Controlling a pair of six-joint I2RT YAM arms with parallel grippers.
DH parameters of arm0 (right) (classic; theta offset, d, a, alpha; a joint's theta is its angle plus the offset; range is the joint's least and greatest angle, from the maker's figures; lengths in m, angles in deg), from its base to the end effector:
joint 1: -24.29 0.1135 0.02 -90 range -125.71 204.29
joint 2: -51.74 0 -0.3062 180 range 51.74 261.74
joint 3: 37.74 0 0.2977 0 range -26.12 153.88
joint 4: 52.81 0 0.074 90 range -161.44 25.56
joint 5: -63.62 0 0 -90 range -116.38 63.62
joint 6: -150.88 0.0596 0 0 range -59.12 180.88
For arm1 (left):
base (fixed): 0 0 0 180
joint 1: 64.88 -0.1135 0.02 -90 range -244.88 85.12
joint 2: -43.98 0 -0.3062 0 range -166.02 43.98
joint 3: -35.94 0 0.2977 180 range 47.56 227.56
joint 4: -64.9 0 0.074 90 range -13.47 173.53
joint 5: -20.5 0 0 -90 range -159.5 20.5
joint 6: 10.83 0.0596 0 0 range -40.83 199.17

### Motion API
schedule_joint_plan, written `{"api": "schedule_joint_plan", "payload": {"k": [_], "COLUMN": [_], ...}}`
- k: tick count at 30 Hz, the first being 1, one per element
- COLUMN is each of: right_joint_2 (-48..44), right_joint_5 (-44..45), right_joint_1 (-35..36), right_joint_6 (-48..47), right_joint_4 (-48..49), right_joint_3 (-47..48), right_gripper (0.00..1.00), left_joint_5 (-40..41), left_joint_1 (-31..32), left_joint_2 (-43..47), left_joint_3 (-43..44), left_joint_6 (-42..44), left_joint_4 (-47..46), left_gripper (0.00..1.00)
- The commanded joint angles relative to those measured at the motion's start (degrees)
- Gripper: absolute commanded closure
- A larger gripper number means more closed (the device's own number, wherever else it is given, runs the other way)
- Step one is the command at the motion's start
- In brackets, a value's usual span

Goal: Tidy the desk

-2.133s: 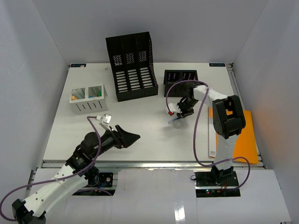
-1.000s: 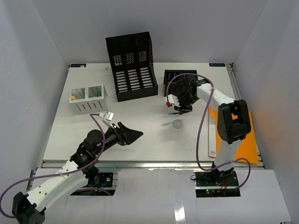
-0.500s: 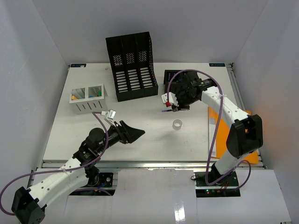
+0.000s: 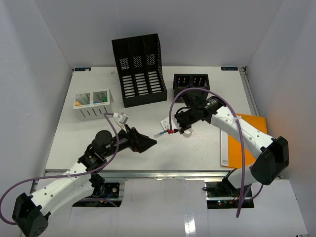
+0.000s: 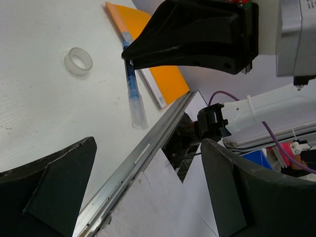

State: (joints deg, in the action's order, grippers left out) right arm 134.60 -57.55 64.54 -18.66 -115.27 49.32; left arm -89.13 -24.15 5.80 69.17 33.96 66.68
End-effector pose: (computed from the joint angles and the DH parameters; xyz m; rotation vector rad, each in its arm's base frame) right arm 0.2431 0.2462 0.3328 -2.1875 1.0467 0.4040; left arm 0.1424 -0.1490 0.2618 0.2143 1.8797 -1.3697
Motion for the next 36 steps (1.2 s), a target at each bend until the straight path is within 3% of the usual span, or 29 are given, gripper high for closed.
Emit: {"api": "schedule_joint_plan", "payload": {"k": [1, 11, 22, 36], "right_joint_2": [-2.66, -3.86, -5.76, -9.2], "right_joint_5": [2.62, 7.23, 11.97, 17.04], "right_joint_1": [3.34, 9.65, 12.5, 14.54], "right_joint_6": [0.96, 1.38, -0.94, -4.37], "right_joint_4": [2.54, 4.46, 6.57, 10.16], "right_joint_3": [-2.27, -3.39, -5.25, -8.97], "right_gripper": [0.92, 0.92, 0.92, 0.92], "left_joint_5": [-4.32, -3.22, -6.61, -14.37], "left_joint_1": [0.22, 0.22, 0.04, -0.31], "left_joint_2": [0.3, -1.24, -11.8, -20.87], "left_joint_3": [1.94, 4.92, 10.33, 12.04], "left_joint_6": [3.43, 6.08, 11.37, 12.06], "left_joint_4": [1.65, 6.65, 8.83, 6.06], "left_gripper": [0.02, 0.02, 0.06, 0.43]}}
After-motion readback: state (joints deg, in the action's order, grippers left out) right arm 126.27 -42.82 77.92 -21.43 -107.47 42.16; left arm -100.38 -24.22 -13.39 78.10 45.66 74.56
